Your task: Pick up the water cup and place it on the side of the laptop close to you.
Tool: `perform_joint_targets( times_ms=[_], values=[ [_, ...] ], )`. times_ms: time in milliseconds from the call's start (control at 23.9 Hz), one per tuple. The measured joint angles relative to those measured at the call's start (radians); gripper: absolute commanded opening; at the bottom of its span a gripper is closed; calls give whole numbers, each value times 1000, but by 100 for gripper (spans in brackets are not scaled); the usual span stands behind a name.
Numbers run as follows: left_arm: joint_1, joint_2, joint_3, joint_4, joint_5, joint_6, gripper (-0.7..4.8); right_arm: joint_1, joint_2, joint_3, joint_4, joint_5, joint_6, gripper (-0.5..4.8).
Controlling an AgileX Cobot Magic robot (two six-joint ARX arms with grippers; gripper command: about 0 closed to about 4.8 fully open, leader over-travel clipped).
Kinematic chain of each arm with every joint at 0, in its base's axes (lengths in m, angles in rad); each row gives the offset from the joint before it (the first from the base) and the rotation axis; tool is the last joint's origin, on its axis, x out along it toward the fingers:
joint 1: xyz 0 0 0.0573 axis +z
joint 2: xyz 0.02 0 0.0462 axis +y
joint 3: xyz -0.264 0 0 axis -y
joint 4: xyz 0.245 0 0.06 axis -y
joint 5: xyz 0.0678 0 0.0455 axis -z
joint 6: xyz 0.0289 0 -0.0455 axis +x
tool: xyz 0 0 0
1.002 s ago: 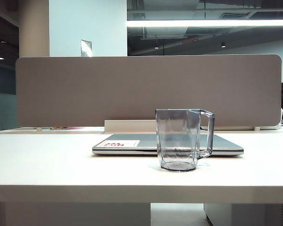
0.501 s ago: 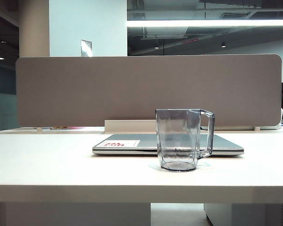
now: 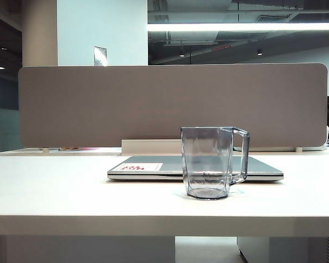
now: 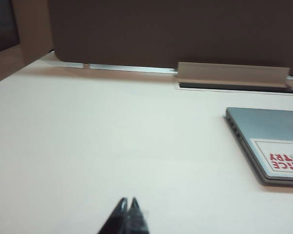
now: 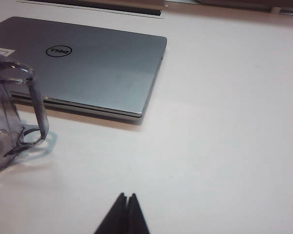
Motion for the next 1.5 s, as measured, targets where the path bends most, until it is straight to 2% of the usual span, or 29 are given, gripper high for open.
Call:
perform_joint_targets(
  times_ms=[334, 501, 710, 835, 877, 919, 1002, 1211, 1503],
  values=[
    [0, 0, 0, 0, 0, 0, -3, -2, 0, 0, 0, 0, 0, -5],
    [0, 0, 0, 0, 0, 0, -3, -39, -25, 0, -6, -2, 0, -5],
    [0, 0, 0, 0, 0, 0, -3, -225, -181, 0, -25, -27, 23, -5],
    [0, 0, 0, 0, 0, 0, -3, -296, -244, 0, -27, -117, 58, -5],
    [0, 0, 0, 0, 0, 0, -4, -326, -270, 0, -34, -182, 66, -5],
    [0, 0, 0, 0, 0, 0, -3, -380, -321, 0, -51, -293, 72, -5],
    [0, 0, 0, 0, 0, 0, -3, -433, -377, 0, -86, -389, 75, -5],
    [0, 0, 0, 0, 0, 0, -4, -488, -464, -1, -173, -405, 76, -5],
    [0, 0, 0, 0, 0, 0, -3, -497, -542, -24, -241, -401, 76, -5]
  ],
)
